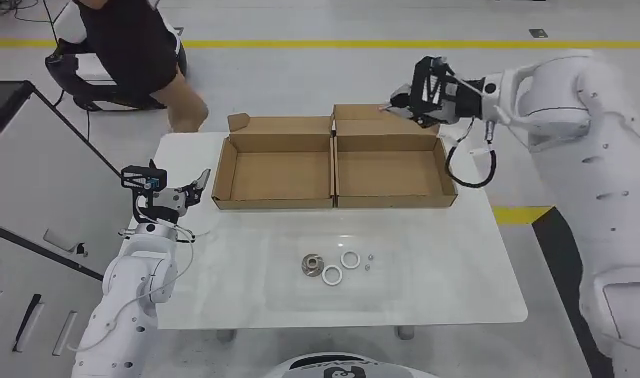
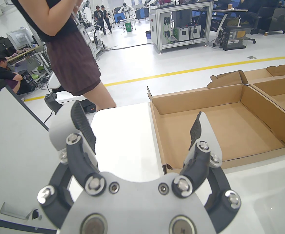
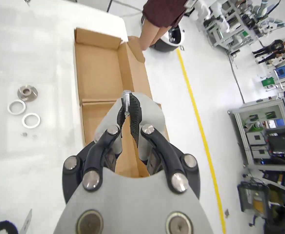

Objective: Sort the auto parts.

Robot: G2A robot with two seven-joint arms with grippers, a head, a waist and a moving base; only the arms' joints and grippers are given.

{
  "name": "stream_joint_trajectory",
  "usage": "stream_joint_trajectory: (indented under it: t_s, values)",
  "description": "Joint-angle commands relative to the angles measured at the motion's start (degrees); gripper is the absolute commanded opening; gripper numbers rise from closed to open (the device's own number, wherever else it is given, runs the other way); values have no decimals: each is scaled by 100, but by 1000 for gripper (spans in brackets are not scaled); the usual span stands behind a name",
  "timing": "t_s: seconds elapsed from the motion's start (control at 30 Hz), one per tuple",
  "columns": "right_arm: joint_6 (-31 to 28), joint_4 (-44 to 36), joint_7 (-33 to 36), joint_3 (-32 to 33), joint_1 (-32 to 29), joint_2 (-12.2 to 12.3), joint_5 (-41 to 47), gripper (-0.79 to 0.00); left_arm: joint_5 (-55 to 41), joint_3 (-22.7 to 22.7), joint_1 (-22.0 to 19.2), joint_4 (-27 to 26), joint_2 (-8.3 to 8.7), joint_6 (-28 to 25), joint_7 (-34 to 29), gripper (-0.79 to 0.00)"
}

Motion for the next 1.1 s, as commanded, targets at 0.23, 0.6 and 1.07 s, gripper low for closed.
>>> stream_joint_trajectory:
  t_s: [0.23,0.6,1.07]
  values:
    - [0,783,-1,-2046,1165,310,-335,-785,0,0,0,0,0,0,0,0]
    - [0,1723,-119,-4601,2681,313,194,-785,0,0,0,0,0,0,0,0]
    - [0,2867,-555,-5399,2654,-91,-512,-785,0,0,0,0,0,0,0,0]
